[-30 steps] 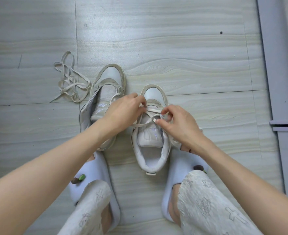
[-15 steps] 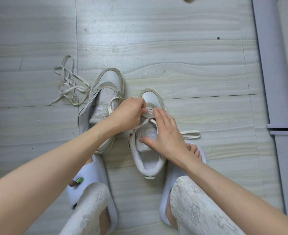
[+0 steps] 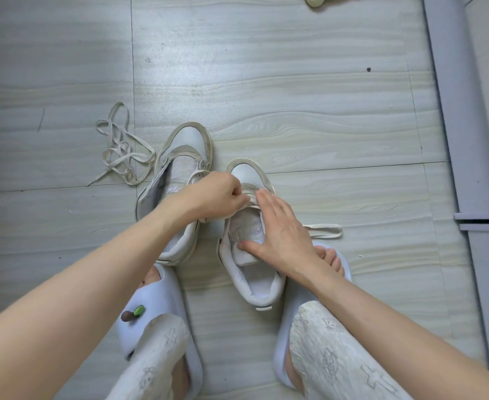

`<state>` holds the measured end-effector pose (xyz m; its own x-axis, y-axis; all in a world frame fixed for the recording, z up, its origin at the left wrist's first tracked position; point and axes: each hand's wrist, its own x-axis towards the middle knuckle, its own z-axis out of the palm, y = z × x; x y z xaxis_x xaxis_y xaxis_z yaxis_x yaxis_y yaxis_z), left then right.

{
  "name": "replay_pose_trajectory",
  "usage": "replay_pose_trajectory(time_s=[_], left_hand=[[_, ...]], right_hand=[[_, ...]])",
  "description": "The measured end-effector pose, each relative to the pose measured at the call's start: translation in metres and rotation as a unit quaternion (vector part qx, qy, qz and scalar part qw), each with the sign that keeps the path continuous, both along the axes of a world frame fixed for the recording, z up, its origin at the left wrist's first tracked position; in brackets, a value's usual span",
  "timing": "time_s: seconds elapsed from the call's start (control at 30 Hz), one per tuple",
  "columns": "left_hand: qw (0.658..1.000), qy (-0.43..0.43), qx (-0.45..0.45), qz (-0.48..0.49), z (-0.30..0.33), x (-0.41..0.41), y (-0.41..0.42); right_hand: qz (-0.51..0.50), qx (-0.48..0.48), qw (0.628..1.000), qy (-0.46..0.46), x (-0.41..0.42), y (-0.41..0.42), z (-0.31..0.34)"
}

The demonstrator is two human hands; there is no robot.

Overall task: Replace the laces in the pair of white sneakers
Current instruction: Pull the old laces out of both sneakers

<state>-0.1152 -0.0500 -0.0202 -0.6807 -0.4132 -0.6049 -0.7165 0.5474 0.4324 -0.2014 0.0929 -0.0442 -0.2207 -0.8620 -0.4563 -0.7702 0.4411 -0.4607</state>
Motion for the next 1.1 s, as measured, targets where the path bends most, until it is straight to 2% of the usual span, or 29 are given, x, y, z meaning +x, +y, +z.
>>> replay_pose_trajectory(time_s=[0.03,0.2,0.3,0.43,0.47,0.53,0.6,0.63,0.67,0.7,0.77,0.8,0.83,0.87,0.9,0.97,1.0,1.03,1.07,1.1], left_hand=[[1.0,0.008,0.001,0.007,0.001,-0.002,0.0],[0.99,0.047,0.114,0.067,0.005,0.006,-0.012],[0.994,0.065,0.078,0.039,0.009,0.01,-0.02],[0.996,0.069,-0.044,-0.017,0.023,-0.004,-0.017],[0.997,0.074,-0.038,-0.003,0.028,-0.005,-0.018],[0.988,0.103,0.083,0.082,0.034,0.001,-0.023],[0.942,0.139,0.253,0.17,0.037,0.013,-0.026],[0.926,0.15,0.286,0.196,0.034,0.02,-0.027],[0.926,0.15,0.278,0.208,0.029,0.027,-0.027],[0.944,0.14,0.224,0.198,0.025,0.03,-0.028],[0.987,0.099,0.054,0.116,0.024,0.031,-0.031],[0.993,0.084,-0.009,0.076,0.03,0.028,-0.032],[0.995,0.083,-0.027,0.057,0.037,0.024,-0.032],[0.994,0.094,0.012,0.055,0.045,0.02,-0.03],[0.985,0.115,0.102,0.072,0.053,0.018,-0.026],[0.933,0.176,0.294,0.114,0.061,0.017,-0.015],[0.904,0.204,0.347,0.143,0.06,0.02,-0.012],[0.887,0.22,0.367,0.175,0.056,0.025,-0.012],[0.887,0.221,0.353,0.198,0.05,0.031,-0.014],[0.909,0.208,0.301,0.201,0.045,0.037,-0.018]], right_hand=[[0.001,-0.002,1.0,-0.002,0.001,0.0,-0.001],[-0.01,-0.008,1.0,-0.007,0.0,0.0,-0.002],[-0.003,-0.004,1.0,-0.008,-0.001,0.0,-0.002],[-0.012,-0.002,1.0,-0.017,-0.001,0.0,-0.002],[-0.015,-0.002,1.0,-0.02,-0.002,0.0,-0.002],[-0.02,-0.009,0.999,-0.025,-0.002,0.001,-0.003],[-0.023,-0.014,0.999,-0.023,-0.002,0.001,-0.003],[-0.022,-0.012,0.999,-0.022,-0.002,0.001,-0.003],[-0.02,-0.011,1.0,-0.022,-0.002,0.001,-0.003],[-0.018,-0.011,1.0,-0.021,-0.002,0.001,-0.003],[-0.01,-0.016,1.0,-0.017,-0.003,0.001,-0.005],[-0.004,-0.016,1.0,-0.015,-0.003,0.001,-0.004],[0.001,-0.014,1.0,-0.016,-0.003,0.001,-0.004],[0.005,-0.011,1.0,-0.025,-0.004,0.0,-0.004],[0.0,-0.011,0.999,-0.046,-0.007,-0.001,-0.003],[-0.034,-0.037,0.993,-0.111,-0.014,-0.007,-0.003],[-0.046,-0.056,0.989,-0.125,-0.019,-0.011,-0.005],[-0.055,-0.067,0.989,-0.12,-0.024,-0.016,-0.005],[-0.073,-0.066,0.988,-0.116,-0.028,-0.022,-0.006],[-0.099,-0.057,0.986,-0.121,-0.033,-0.026,-0.006]])
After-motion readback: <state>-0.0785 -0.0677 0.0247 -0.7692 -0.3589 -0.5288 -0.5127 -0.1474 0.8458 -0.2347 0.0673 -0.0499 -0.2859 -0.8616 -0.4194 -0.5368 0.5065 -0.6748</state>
